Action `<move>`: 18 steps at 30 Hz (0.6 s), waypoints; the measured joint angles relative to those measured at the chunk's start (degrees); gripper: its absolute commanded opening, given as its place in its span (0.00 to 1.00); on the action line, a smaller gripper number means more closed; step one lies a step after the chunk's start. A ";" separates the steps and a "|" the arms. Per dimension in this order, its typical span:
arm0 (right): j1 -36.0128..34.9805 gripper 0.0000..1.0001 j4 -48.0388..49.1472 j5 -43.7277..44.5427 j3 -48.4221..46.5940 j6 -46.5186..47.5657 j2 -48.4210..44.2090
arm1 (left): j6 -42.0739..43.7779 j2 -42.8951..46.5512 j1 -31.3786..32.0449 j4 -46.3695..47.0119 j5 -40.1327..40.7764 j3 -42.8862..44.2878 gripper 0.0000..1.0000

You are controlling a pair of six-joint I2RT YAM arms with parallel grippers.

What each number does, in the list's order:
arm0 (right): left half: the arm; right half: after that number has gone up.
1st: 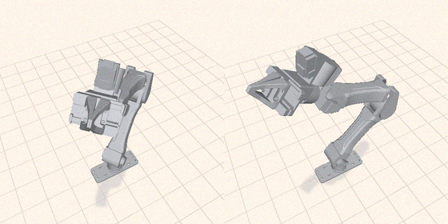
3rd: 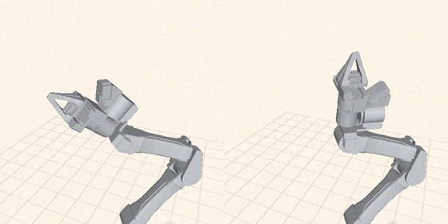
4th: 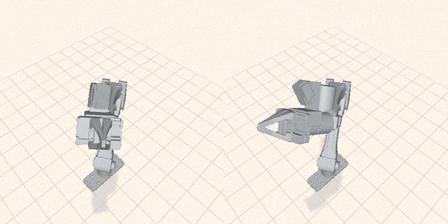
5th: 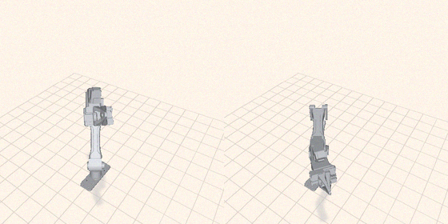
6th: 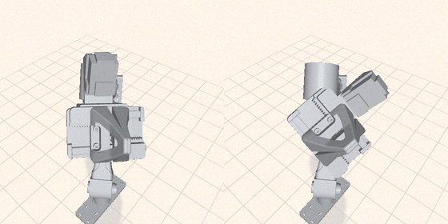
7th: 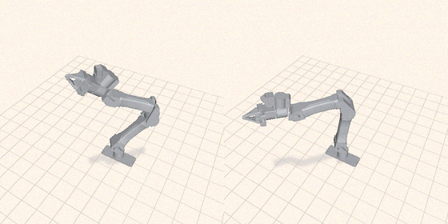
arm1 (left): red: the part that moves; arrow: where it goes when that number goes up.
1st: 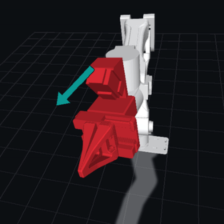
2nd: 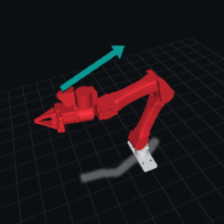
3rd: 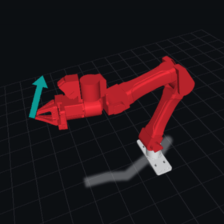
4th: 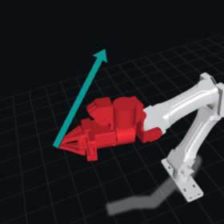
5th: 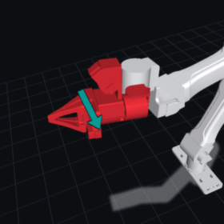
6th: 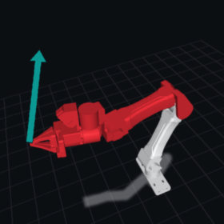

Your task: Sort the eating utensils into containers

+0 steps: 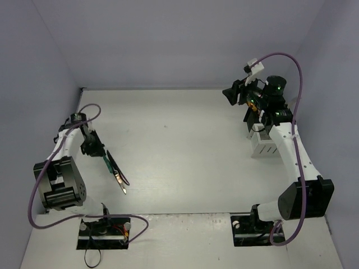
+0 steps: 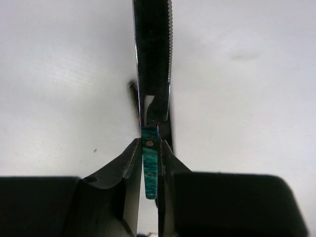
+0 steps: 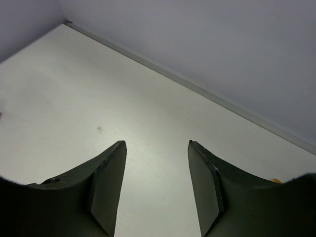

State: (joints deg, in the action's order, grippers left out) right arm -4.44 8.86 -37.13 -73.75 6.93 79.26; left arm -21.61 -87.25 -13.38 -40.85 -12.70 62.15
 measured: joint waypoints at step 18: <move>-16.69 0.64 -1.24 -10.06 -18.69 -27.26 14.60 | -11.43 17.59 17.66 40.51 -41.62 -1.19 0.00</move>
State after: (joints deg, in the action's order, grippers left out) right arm -21.13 7.62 -47.19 -92.44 -20.34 93.85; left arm -33.04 -69.66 4.28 -0.34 -54.32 60.95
